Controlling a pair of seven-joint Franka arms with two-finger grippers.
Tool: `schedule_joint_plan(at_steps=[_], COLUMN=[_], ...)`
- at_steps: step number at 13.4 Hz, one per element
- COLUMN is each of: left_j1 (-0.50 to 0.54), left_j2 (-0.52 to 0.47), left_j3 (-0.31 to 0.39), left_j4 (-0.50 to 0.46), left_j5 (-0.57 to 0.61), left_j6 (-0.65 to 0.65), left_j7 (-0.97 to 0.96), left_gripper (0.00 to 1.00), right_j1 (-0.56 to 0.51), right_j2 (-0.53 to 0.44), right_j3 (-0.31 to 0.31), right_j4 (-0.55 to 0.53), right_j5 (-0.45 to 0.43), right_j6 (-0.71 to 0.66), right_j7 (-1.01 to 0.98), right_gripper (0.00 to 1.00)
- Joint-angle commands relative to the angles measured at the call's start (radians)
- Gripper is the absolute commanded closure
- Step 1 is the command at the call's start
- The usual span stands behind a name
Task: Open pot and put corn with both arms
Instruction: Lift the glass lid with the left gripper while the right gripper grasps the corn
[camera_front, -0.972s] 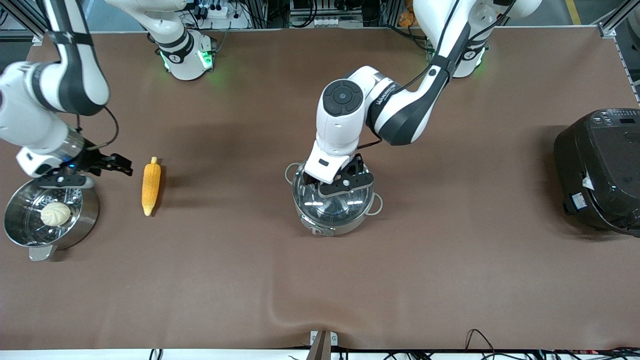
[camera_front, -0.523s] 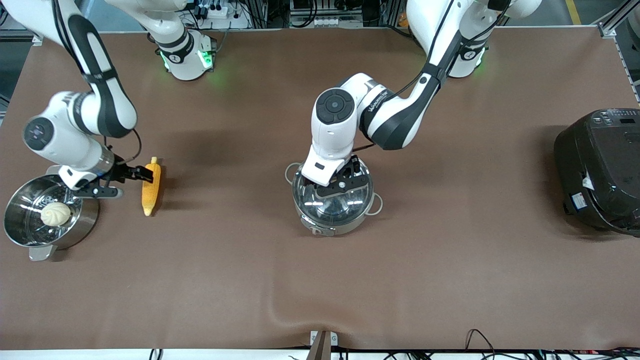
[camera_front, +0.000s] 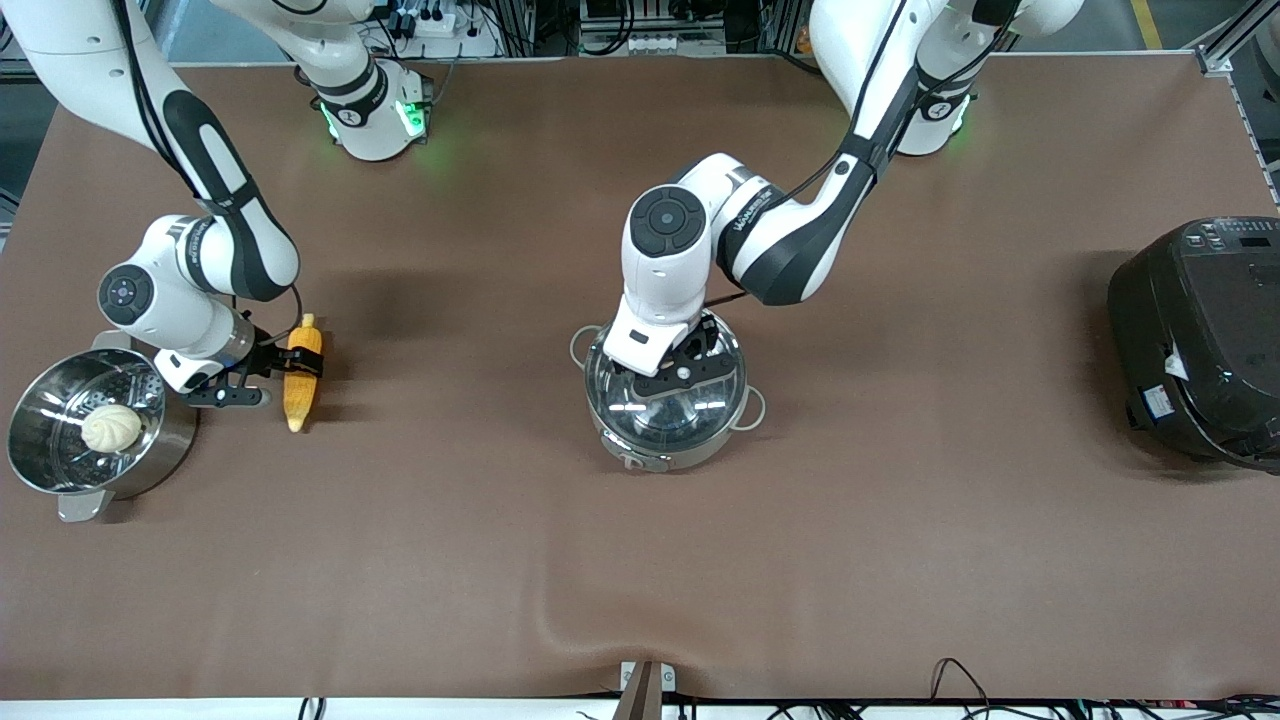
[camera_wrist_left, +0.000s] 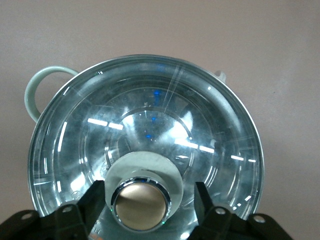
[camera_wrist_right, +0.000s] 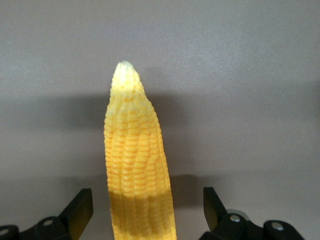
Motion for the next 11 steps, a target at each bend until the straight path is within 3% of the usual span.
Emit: schedule_joint_plan(at_steps=[1,2,4,6,9,11], left_j1=[-0.010,-0.010,-0.012,-0.012,0.000,0.040], left_j2=[0.004,0.004,0.005,0.005,-0.027,-0.093], left_j3=[0.009,0.009,0.008,0.009,0.009,0.008], left_j4=[0.013,0.013,0.011,0.010,0.011,0.013], left_j5=[0.014,0.013,0.014,0.014,0.014,0.011], left_j6=[-0.010,-0.010,-0.010,-0.022,-0.060,-0.115], left_j7=[-0.027,-0.027,-0.027,-0.027,-0.022,-0.010], left_gripper=[0.35,0.47,0.60,1.00,1.00,1.00], right_j1=[-0.021,-0.019,-0.014,-0.013,-0.016,-0.011], right_j2=[-0.009,-0.009,-0.002,-0.001,-0.001,-0.013], right_j3=[0.015,0.015,0.015,0.017,0.017,0.020], right_j4=[-0.016,-0.016,-0.016,-0.016,-0.015,-0.003], right_j5=[0.001,0.001,0.001,0.003,0.009,0.012], right_j6=[-0.003,-0.003,-0.003,-0.003,-0.004,-0.035], right_j7=[-0.023,-0.025,-0.025,-0.025,-0.017,-0.014], right_gripper=[0.07,0.15,0.35,0.39,0.63,0.73])
